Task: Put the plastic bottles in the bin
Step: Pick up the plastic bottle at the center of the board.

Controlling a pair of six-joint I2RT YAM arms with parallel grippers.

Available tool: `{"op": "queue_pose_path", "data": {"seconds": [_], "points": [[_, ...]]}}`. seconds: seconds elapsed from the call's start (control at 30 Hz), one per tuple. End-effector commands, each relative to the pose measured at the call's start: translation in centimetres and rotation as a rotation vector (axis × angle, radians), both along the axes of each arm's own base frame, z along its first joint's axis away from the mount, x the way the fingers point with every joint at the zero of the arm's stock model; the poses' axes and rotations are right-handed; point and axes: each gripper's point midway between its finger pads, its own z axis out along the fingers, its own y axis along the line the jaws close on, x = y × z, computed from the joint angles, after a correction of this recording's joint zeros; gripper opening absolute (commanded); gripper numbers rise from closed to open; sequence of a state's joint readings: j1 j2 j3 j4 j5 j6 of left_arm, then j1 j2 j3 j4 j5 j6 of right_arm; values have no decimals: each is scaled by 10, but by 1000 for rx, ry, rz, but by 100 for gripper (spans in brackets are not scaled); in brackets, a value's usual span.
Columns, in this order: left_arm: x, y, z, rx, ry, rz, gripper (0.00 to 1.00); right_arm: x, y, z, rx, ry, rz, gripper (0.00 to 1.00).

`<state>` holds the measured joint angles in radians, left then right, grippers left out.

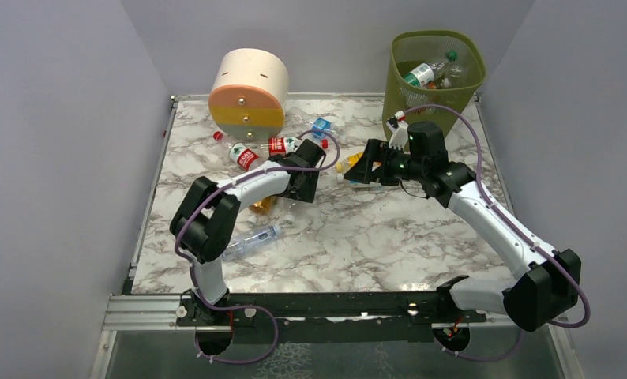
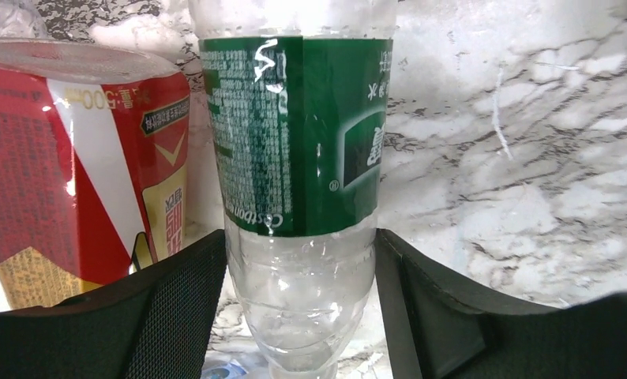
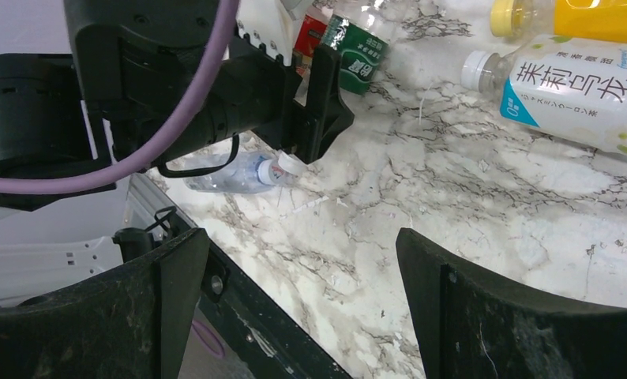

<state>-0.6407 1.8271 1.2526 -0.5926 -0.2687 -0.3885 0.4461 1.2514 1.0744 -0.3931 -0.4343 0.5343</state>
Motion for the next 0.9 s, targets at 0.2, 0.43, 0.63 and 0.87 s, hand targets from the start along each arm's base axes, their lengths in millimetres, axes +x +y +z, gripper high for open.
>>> {"op": "queue_pose_path", "data": {"seconds": [0.2,0.43,0.63,0.87], "points": [[-12,-26,85,-281,-113,-38,70,2,9,21,77,25,-11,91],[-31,-38,133,-440,-163,-117,70,5,21,29,152,51,10,92],[-43,-44,163,-538,-202,-159,70,7,32,34,228,90,20,94],[-48,-43,187,-603,-274,-173,70,8,39,33,311,197,-23,98]]}}
